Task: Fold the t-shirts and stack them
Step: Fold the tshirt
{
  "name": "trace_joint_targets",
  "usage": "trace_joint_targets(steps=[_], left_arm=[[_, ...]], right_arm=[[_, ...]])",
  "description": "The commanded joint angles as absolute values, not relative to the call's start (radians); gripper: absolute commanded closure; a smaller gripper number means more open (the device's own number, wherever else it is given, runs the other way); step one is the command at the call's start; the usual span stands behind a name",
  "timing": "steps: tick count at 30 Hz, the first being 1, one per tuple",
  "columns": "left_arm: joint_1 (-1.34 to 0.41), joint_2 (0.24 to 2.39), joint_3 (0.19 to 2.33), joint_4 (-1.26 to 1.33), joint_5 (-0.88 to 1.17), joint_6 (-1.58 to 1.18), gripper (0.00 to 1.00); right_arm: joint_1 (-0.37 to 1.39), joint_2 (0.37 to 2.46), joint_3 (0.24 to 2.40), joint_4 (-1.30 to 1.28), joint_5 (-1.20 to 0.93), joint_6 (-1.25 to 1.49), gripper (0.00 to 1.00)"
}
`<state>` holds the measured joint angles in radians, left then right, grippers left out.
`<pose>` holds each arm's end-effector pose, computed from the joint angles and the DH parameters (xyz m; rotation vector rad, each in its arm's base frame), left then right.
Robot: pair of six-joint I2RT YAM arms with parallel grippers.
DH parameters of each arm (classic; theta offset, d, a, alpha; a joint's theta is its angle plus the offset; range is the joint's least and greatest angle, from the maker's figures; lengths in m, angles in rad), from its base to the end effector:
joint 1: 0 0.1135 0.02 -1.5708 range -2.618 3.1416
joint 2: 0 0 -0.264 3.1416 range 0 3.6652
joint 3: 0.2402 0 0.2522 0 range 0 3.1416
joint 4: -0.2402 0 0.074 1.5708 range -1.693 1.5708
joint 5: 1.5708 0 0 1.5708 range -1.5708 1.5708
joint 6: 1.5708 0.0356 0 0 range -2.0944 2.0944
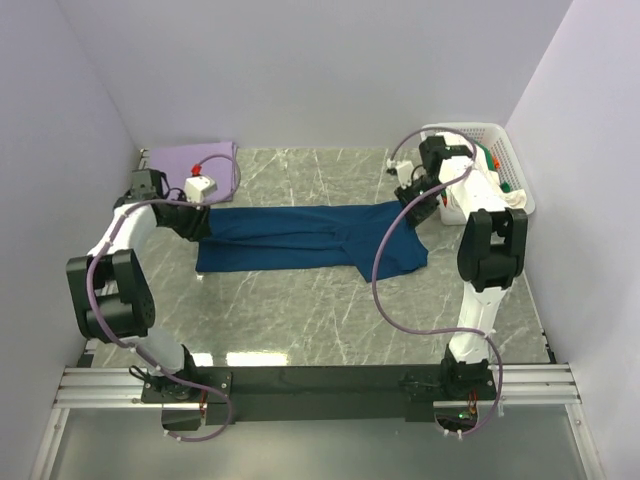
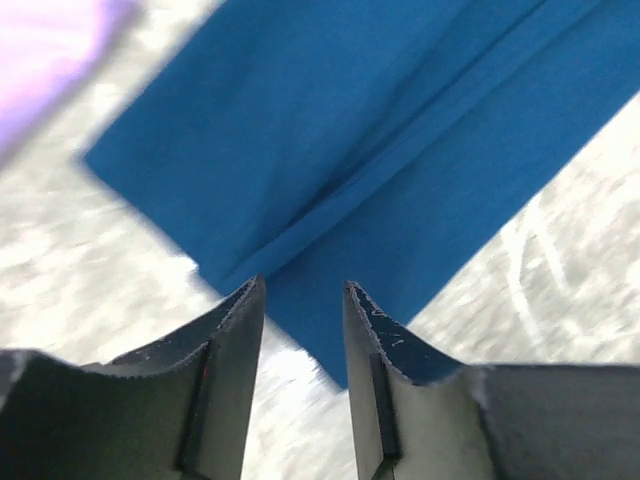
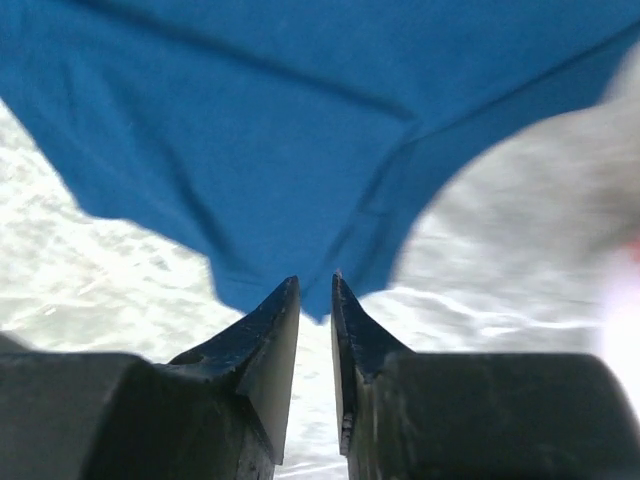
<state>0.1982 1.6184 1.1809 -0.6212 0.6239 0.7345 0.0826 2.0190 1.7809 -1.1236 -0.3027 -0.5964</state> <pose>0.3279 0.0446 0.2381 0.8265 2.2476 -0.4065 0.4067 0.0443 0.2463 -0.9900 2.6664 0.3437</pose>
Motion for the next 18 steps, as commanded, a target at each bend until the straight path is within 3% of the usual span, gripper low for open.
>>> trace_joint_targets(steps=[1,10,18], left_arm=[[0.16,1.669,1.131,-0.551,0.637,0.621,0.59],[0.138,1.81,1.12,-0.557,0.543,0.587,0.65],[0.135,1.803,1.023,-0.65,0.446,0.679,0.67]], right_arm=[[0.089,2.043,1.723,-1.114,-0.357,-0.526,0.74],[0.091,2.155,1.707,-1.043,-0.27,-0.482,0.75],[0.101,2.166,1.594,-1.078,-0.189,-0.497,0.76]])
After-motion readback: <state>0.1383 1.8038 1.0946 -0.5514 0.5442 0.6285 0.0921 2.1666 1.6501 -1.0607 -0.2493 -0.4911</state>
